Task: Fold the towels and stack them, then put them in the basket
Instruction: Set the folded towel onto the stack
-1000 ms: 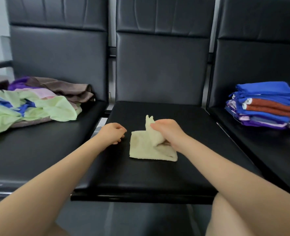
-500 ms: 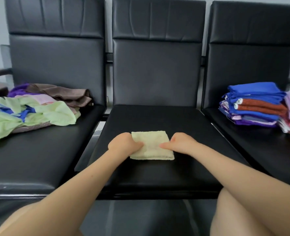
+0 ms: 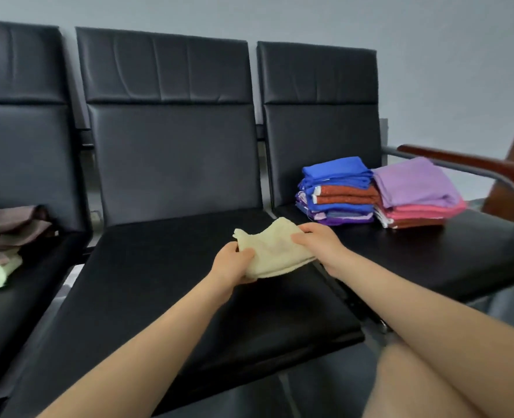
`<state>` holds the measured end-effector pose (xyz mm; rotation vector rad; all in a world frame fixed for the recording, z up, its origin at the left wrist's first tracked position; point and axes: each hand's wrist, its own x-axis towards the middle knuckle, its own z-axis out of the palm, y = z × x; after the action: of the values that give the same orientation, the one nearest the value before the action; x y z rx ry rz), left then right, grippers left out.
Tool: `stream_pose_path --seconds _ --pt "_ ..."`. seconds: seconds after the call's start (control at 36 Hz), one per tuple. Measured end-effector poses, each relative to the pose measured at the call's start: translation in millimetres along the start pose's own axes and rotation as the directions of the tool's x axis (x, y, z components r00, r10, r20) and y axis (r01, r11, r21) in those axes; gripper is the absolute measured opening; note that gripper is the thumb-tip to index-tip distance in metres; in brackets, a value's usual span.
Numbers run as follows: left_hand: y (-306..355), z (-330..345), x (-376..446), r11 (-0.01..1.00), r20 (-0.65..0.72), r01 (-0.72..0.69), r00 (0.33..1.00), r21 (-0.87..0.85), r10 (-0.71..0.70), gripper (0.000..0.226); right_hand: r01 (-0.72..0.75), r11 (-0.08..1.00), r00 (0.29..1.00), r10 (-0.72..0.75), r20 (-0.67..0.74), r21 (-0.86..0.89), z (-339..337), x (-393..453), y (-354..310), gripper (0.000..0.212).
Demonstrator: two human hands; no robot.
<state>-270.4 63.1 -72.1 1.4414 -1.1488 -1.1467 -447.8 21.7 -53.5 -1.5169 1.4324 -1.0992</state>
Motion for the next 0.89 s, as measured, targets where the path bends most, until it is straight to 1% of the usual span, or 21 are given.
stream_pose_path --seconds 0.06,0.14,0.22,0.25,0.31,0.36,0.42,0.44,0.5,0.56,0.61,0.67,0.72,0.81,0.83,0.89 --pt "6.9 33.4 9.8 0.999 0.052 0.013 0.999 -0.031 -0.012 0.014 0.041 0.998 0.997 -0.037 -0.073 0.050 -30.5 6.3 11.7 0.017" --pt "14.1 87.1 26.1 1.000 0.137 0.008 0.991 -0.003 -0.007 0.017 0.078 0.991 0.975 -0.054 -0.215 0.108 -76.9 16.7 33.2 0.015" --pt "18.1 138.2 40.4 1.000 0.205 -0.005 0.979 0.018 0.002 0.016 0.059 0.996 0.948 -0.034 -0.318 0.071 -119.0 27.5 56.3 0.015" --pt "18.6 149.4 44.2 0.999 0.209 -0.014 0.978 0.032 0.007 0.016 0.048 0.998 0.937 -0.028 -0.349 0.050 -127.7 29.8 62.5 0.015" --pt "17.8 179.5 55.3 0.996 0.227 -0.041 0.974 0.084 0.021 0.018 0.007 1.000 0.908 -0.016 -0.418 -0.022 -150.2 35.2 80.1 0.014" --pt "13.9 201.0 62.6 0.975 0.231 -0.084 0.972 0.204 0.035 0.022 -0.110 0.977 0.904 0.023 -0.426 -0.181 -167.6 39.4 99.9 0.017" --pt "9.4 214.3 66.5 0.911 0.221 -0.146 0.973 0.385 0.062 0.026 -0.270 0.891 0.905 0.105 -0.411 -0.366 -179.4 39.8 116.3 0.035" --pt "7.7 217.4 67.0 0.878 0.204 -0.169 0.975 0.448 0.084 0.027 -0.316 0.851 0.900 0.129 -0.417 -0.419 -181.0 39.1 120.7 0.044" --pt "7.2 217.8 67.5 0.858 0.181 -0.179 0.978 0.482 0.103 0.026 -0.338 0.805 0.890 0.105 -0.444 -0.487 -179.2 38.9 119.0 0.052" --pt "8.6 213.5 65.9 0.880 0.165 -0.157 0.982 0.449 0.091 0.021 -0.340 0.756 0.879 0.044 -0.474 -0.560 -172.9 38.1 111.0 0.053" --pt "10.0 201.2 65.5 0.892 0.137 -0.148 0.986 0.426 0.098 0.032 -0.293 0.733 0.875 -0.054 -0.482 -0.614 -164.0 36.3 102.0 0.047" --pt "14.9 176.8 64.7 0.896 0.098 -0.160 0.987 0.414 0.131 0.041 -0.159 0.797 0.886 -0.145 -0.440 -0.583 -150.0 35.1 89.8 0.038" --pt "21.4 146.7 62.8 0.900 0.054 -0.183 0.983 0.396 0.177 0.035 -0.013 0.884 0.925 -0.167 -0.342 -0.467 -130.6 30.6 74.2 0.027" --pt "28.1 84.7 54.0 0.898 -0.031 -0.216 0.969 0.383 0.246 0.022 0.077 0.932 0.983 -0.129 -0.127 -0.355 -87.9 21.5 48.2 0.009" --pt "28.5 62.0 49.4 0.891 -0.057 -0.220 0.963 0.397 0.263 0.020 0.094 0.945 0.994 -0.109 -0.031 -0.313 -71.7 18.3 41.1 0.007" --pt "26.6 16.5 43.1 0.876 -0.114 -0.211 0.951 0.433 0.286 0.019 0.114 0.963 0.985 -0.077 0.157 -0.243 -38.5 11.6 26.2 0.011"
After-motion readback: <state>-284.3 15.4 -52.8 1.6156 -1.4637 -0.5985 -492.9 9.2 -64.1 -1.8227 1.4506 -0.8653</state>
